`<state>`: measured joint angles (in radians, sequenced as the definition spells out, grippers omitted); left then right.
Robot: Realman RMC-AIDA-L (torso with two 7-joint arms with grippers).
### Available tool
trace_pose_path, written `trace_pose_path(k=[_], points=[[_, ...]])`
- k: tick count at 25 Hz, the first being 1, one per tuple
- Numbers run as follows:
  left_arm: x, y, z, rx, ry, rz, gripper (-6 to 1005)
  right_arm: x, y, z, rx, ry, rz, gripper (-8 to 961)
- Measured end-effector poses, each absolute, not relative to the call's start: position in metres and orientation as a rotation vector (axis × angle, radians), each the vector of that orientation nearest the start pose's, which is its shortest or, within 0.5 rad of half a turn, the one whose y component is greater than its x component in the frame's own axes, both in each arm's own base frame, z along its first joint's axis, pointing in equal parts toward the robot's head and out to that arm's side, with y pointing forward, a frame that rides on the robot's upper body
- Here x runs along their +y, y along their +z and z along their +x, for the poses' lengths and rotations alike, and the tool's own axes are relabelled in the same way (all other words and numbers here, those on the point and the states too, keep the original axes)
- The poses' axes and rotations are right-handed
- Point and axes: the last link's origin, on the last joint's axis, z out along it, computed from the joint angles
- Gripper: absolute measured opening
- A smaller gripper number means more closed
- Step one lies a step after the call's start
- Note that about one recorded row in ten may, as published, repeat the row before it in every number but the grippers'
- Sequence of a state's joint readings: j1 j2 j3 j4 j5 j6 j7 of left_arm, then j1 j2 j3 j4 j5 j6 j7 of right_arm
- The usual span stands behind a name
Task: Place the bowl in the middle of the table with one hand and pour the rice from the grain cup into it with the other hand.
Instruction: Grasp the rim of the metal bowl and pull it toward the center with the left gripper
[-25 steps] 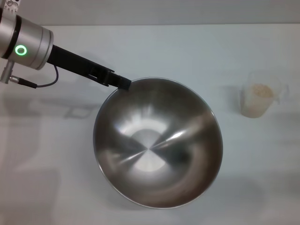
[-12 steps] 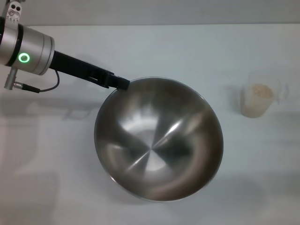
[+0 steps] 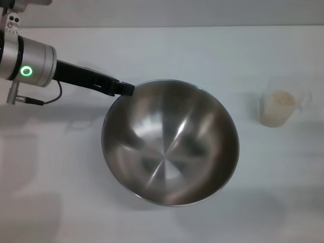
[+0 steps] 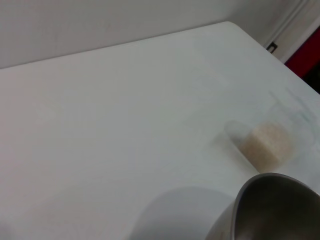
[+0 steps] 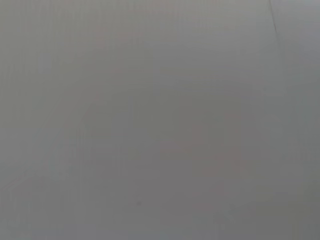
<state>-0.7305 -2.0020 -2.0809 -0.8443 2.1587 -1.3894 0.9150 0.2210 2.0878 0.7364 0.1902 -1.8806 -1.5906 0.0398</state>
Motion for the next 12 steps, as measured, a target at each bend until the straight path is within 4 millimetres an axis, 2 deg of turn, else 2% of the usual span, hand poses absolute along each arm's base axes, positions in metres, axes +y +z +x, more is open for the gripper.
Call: trace_pose_path(k=[12], points=[[0.3932, 0.0023, -0.2007, -1.143, -0.199, -2.695, 109, 0.2424, 0.0432, 0.3619, 0.397, 0.731, -1.127, 827]])
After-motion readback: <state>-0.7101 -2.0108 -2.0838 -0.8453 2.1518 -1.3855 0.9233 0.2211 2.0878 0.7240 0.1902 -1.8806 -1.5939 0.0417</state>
